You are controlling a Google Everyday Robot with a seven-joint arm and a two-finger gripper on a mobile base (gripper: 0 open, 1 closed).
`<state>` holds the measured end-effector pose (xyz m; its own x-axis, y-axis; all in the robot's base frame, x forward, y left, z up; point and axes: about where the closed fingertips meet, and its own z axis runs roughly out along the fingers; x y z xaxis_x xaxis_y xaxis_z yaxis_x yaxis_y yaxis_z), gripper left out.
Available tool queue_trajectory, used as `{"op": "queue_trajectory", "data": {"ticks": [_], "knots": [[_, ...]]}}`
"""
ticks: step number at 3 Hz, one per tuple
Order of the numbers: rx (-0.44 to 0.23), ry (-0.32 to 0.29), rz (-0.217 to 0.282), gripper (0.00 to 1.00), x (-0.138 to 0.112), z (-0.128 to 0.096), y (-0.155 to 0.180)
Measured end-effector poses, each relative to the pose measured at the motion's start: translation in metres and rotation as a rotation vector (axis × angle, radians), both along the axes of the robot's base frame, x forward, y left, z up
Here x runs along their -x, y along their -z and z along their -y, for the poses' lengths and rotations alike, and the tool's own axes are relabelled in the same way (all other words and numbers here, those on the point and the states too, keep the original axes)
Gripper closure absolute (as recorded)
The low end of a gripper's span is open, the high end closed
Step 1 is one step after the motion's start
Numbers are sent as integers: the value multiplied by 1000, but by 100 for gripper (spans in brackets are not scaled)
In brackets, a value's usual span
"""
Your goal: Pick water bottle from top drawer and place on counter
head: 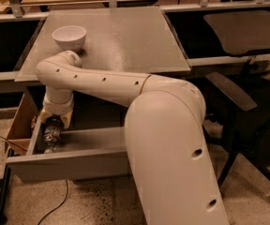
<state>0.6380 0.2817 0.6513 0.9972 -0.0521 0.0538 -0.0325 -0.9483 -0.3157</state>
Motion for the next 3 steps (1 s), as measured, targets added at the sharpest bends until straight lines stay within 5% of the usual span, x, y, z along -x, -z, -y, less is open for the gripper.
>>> {"op": "queue_trajectory", "data": {"ticks": [2, 3], "knots": [[1, 1, -13, 67, 1, -2, 3], [1, 1, -19, 64, 2, -3, 2]]}}
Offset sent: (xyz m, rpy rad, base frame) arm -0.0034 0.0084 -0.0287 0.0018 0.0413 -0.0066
